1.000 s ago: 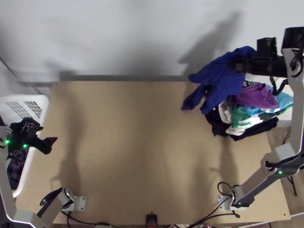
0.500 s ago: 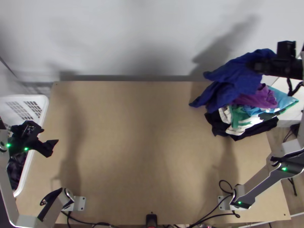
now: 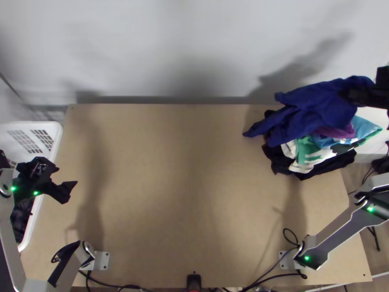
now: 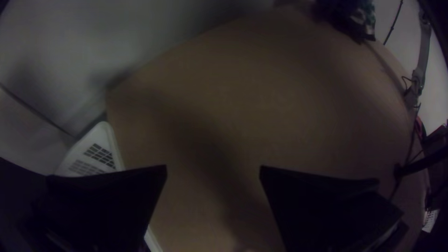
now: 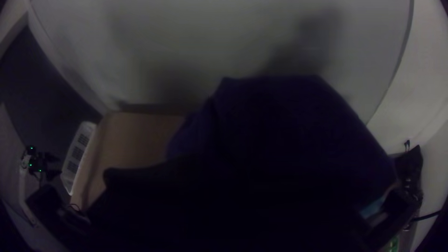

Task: Fold the t-shirt

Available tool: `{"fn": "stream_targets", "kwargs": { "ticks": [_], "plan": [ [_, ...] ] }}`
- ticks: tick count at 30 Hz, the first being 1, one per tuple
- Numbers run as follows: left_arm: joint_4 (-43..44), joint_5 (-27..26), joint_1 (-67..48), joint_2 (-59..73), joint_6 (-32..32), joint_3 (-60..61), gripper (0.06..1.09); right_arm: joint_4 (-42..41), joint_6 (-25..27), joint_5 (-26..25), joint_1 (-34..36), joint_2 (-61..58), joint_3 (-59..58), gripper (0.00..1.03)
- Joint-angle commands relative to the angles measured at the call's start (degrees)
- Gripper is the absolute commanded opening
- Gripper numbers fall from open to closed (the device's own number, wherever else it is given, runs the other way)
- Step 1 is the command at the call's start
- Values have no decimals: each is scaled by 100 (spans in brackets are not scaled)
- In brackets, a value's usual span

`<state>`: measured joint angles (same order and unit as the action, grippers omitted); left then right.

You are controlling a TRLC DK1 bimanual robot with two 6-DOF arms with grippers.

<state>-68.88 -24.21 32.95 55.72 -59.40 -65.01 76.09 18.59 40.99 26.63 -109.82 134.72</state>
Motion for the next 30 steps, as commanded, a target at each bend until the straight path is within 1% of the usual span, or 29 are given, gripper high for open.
{"fn": "stream_targets", "kwargs": {
  "ticks": [1,3,7,10,14,18,20,21,22,25,26,27,30],
  "plan": [
    [-2,30,-69,-62,33,68,102,538,593,32,589,-488,-77,3],
    [-2,39,-69,-88,33,85,102,617,655,76,764,-611,-191,3],
    [-2,39,-131,-114,60,120,102,1197,1112,269,1028,-1041,-218,3],
    [-2,48,-245,-114,148,112,102,1294,1270,295,1248,-1296,-218,3],
    [-2,65,-324,-132,218,112,102,1399,1279,304,1468,-1657,-306,3],
    [6,74,-359,-123,253,85,102,1399,1288,357,1476,-1701,-543,3],
    [6,74,-368,-123,271,77,102,1399,1296,374,1468,-1683,-516,13],
    [6,74,-377,-123,279,68,102,1399,1314,374,1459,-1683,-490,21],
    [6,74,-395,-123,306,50,102,1399,1314,374,1441,-1683,-446,32],
    [6,92,-403,-123,350,15,102,1399,1314,374,1415,-1604,-358,75],
    [15,118,-412,-123,359,6,102,1399,1314,374,1397,-1551,-349,94],
    [15,127,-412,-132,359,6,102,1399,1314,374,1380,-1498,-332,100],
    [24,153,-403,-141,367,-3,102,1399,1314,366,1371,-1323,-244,100]
  ]
}}
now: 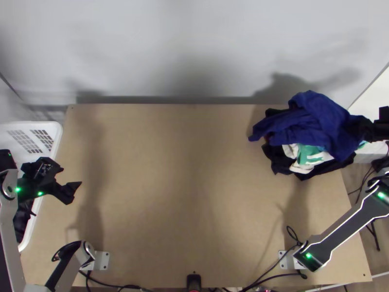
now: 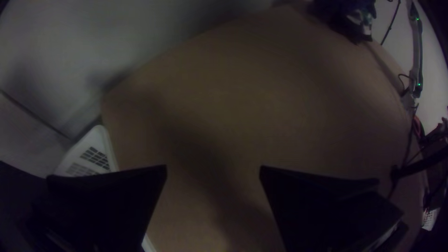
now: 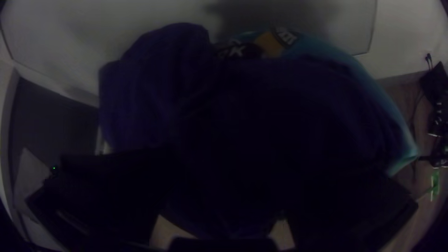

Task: Fold the t-shirt

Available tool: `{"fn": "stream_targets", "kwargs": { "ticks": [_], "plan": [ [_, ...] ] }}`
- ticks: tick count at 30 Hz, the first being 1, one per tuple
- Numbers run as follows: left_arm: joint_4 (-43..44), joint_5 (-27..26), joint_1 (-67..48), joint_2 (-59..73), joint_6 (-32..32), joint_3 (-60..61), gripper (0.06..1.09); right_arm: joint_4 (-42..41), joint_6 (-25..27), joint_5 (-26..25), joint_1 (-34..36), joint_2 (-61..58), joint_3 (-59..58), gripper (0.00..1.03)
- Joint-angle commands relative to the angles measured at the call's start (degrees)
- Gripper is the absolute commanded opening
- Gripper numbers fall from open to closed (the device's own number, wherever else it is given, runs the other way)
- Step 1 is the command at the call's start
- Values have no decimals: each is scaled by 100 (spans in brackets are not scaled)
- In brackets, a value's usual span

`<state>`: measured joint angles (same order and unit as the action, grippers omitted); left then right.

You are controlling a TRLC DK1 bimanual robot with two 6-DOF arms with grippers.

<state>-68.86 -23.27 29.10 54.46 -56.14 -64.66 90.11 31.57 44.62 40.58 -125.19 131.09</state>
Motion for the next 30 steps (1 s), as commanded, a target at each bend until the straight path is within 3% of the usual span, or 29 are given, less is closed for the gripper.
{"fn": "stream_targets", "kwargs": {
  "ticks": [1,13,18,20,22,24,27,30],
  "plan": [
    [22,59,-19,-14,42,-38,102,-2,7,3,-24,275,145,100],
    [31,68,-19,-76,42,6,102,-11,-11,-24,627,812,224,100],
    [31,59,-27,-102,42,24,102,-520,-591,-164,961,987,268,99],
    [31,59,-27,-137,50,50,102,-643,-635,-164,882,1163,286,90],
    [31,59,-27,-172,94,77,102,-687,-644,-173,644,1348,303,73],
    [39,59,-45,-216,156,112,102,-731,-652,-173,266,1559,268,49],
    [48,59,-115,-243,279,138,102,-907,-652,-182,-481,1752,154,2],
    [57,59,-142,-304,384,103,102,-1426,-723,-358,-1061,1743,5,3]
  ]
}}
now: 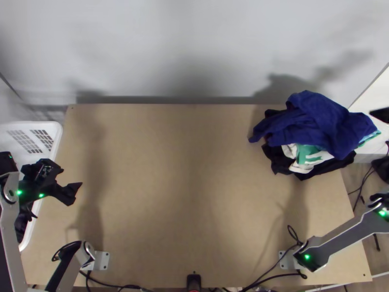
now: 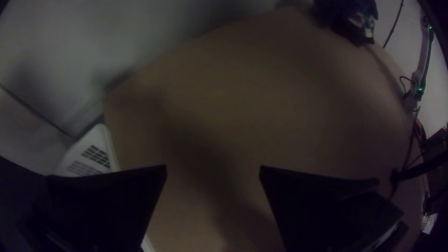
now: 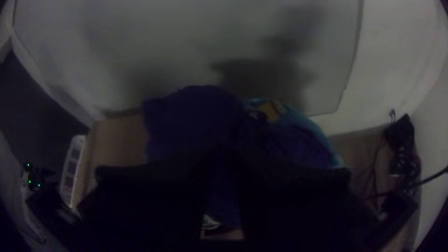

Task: Fold the t-shirt

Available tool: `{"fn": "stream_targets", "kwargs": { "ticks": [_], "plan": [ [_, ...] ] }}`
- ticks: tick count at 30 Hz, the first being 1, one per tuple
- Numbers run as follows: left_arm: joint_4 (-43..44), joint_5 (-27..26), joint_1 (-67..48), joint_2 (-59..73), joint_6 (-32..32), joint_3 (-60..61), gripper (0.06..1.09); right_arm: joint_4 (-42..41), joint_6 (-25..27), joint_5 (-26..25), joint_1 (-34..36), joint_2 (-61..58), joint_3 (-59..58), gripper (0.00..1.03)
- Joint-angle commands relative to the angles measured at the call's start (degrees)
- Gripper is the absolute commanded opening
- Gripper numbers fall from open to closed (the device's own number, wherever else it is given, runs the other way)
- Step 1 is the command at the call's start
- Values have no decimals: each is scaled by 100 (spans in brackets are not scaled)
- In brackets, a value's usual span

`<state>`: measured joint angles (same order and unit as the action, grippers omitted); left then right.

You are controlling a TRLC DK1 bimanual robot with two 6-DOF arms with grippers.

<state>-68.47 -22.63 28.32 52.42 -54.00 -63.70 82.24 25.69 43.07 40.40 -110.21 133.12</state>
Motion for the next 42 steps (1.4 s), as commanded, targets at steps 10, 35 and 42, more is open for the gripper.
{"fn": "stream_targets", "kwargs": {
  "ticks": [10,35,42],
  "plan": [
    [9,75,-63,-268,504,16,102,-1825,-688,-695,-1852,-589,-884,3],
    [26,163,-54,-417,750,112,102,-4075,-899,-1494,-1887,1046,-4637,11],
    [53,180,-63,-417,724,121,102,-4137,-1058,-1784,-1966,993,-4224,95]
  ]
}}
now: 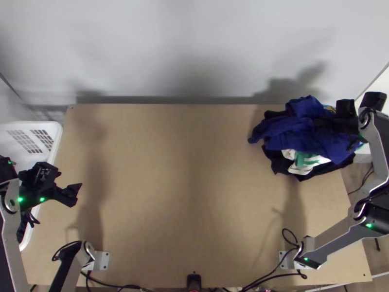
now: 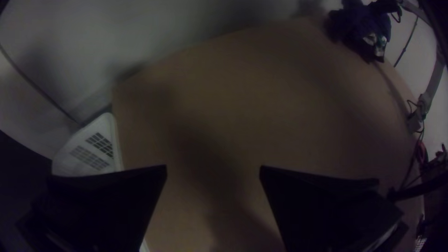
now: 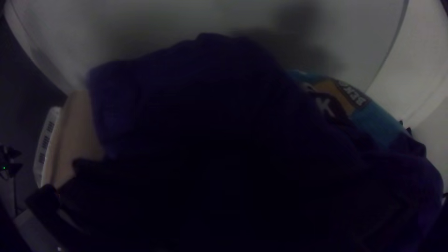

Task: Fold the t-shirt

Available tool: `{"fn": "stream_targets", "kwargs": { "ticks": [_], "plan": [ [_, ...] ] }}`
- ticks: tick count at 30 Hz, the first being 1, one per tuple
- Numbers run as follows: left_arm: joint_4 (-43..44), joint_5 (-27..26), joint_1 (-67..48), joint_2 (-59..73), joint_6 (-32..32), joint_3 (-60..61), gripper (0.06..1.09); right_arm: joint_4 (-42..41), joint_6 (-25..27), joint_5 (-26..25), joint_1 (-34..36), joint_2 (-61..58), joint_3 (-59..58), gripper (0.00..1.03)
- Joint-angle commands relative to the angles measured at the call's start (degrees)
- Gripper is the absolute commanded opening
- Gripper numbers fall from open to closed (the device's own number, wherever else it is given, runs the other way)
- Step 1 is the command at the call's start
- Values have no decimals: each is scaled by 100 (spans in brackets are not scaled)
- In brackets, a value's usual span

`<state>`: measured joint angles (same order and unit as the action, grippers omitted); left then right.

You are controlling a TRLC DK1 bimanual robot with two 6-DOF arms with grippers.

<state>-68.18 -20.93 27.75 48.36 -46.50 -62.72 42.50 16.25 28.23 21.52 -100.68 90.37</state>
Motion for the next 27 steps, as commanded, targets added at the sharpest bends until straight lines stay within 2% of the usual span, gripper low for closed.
{"fn": "stream_targets", "kwargs": {
  "ticks": [1,6,16,18,22,23,26,27],
  "plan": [
    [24,10,-6,-11,-26,32,102,-154,-140,-318,-86,58,139,99],
    [24,19,3,-46,-43,76,102,30,-491,-318,-16,313,1009,99],
    [24,10,20,-169,-114,251,102,1595,-588,-318,-306,673,3382,99],
    [33,10,20,-248,-140,357,102,1797,-588,-318,-447,822,3435,99],
    [95,10,20,-371,-193,620,102,1814,-535,-318,-535,1068,2565,99],
    [130,10,20,-397,-201,673,102,1797,-526,-318,-526,1077,2354,92],
    [147,10,47,-459,-272,700,102,1568,-482,-318,-491,1051,1958,51],
    [147,19,55,-494,-298,691,102,1480,-491,-318,-473,1033,1906,43]
  ]
}}
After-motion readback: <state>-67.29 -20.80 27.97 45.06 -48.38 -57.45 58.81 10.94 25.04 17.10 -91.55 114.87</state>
